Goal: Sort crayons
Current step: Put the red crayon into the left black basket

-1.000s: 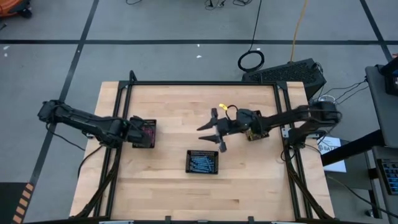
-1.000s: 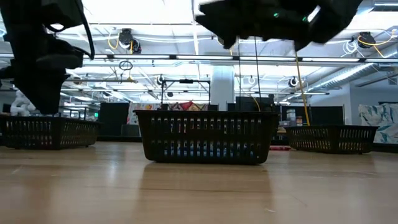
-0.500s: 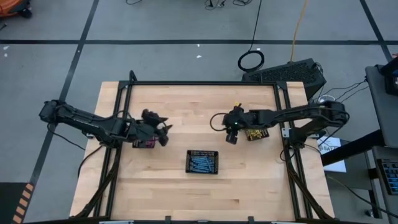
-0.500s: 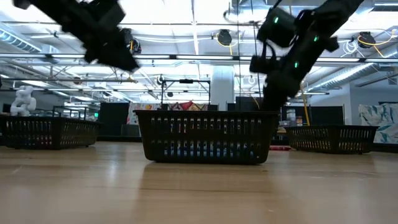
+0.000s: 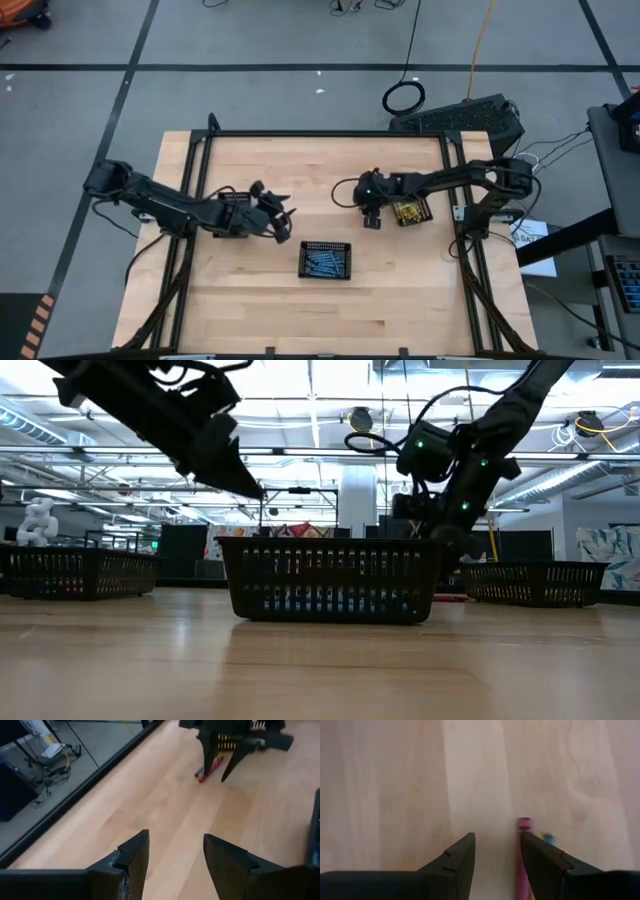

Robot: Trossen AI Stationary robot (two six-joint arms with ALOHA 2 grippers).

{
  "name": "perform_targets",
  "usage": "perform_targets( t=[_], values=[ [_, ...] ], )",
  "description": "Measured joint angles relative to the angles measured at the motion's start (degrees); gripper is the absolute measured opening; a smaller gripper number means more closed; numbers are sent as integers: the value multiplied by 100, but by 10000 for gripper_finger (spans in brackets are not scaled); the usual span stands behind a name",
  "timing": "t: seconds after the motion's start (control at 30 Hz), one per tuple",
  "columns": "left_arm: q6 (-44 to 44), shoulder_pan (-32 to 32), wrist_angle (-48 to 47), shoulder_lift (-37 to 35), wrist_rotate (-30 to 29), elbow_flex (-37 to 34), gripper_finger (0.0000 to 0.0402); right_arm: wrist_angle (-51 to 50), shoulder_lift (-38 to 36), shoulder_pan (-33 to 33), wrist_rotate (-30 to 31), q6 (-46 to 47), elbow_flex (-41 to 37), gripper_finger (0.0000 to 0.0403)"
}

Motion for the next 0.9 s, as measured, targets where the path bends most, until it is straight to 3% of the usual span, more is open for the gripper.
perform_targets(
  t=[0.2, 0.37, 0.43, 0.6, 0.9],
  values=[
    [-1, 0, -3, 107, 162, 0, 191, 40, 131, -40, -210, 134, 12, 144],
    [-2, 0, -31, 107, 176, 0, 191, -141, -204, 196, -798, 448, 17, 144],
    [-3, 0, -52, 107, 176, 0, 191, -211, -442, 258, -589, 658, 39, 144],
    [-1, 0, -63, 107, 178, 0, 191, -650, -799, 283, 675, 1666, 41, 144],
    [-1, 0, -65, 107, 179, 0, 191, -1239, -601, 200, 572, 2340, 40, 144]
  ],
)
